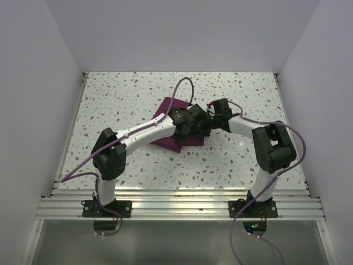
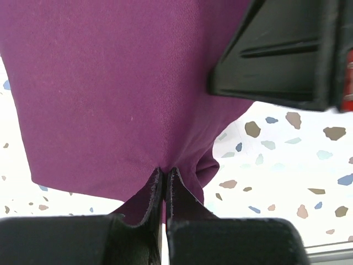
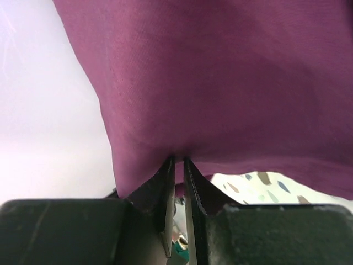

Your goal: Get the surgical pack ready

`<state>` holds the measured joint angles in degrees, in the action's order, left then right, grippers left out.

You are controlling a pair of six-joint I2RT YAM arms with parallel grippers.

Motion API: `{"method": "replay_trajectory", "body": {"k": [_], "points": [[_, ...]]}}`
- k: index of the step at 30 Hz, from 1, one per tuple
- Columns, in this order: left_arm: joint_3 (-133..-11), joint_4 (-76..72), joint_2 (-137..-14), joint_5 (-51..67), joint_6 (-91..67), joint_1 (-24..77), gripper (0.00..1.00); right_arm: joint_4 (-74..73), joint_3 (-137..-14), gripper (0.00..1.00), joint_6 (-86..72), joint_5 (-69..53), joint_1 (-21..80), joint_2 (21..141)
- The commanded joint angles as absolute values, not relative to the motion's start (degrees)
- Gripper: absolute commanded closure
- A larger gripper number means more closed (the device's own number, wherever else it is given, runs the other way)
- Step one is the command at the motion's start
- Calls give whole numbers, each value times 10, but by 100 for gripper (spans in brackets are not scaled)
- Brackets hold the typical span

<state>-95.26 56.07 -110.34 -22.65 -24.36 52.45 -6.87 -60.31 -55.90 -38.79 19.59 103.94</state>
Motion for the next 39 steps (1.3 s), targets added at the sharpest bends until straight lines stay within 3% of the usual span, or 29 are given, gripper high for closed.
{"method": "replay_trajectory", "body": {"k": [1,13,16,21,24,34,37,39], "points": [[-976,525,-1056,-223,-227,520,100,-9,-631,85,-592,-403,214,1050],[-950,482,-1038,-182,-202,521,100,153,-639,91,-677,-396,228,1077],[-944,473,-1039,-169,-201,521,100,262,-631,91,-728,-382,235,1111],[-940,471,-1042,-164,-207,521,100,317,-663,87,-760,-368,257,1184],[-932,468,-1044,-161,-210,521,100,300,-664,86,-742,-369,246,1187],[-894,468,-1034,-170,-232,519,100,-75,-690,78,-502,-376,158,1063],[-882,459,-1030,-159,-234,518,83,-142,-691,77,-455,-365,129,1031],[-875,453,-1022,-155,-234,516,63,-172,-695,76,-439,-364,114,1021]]}}
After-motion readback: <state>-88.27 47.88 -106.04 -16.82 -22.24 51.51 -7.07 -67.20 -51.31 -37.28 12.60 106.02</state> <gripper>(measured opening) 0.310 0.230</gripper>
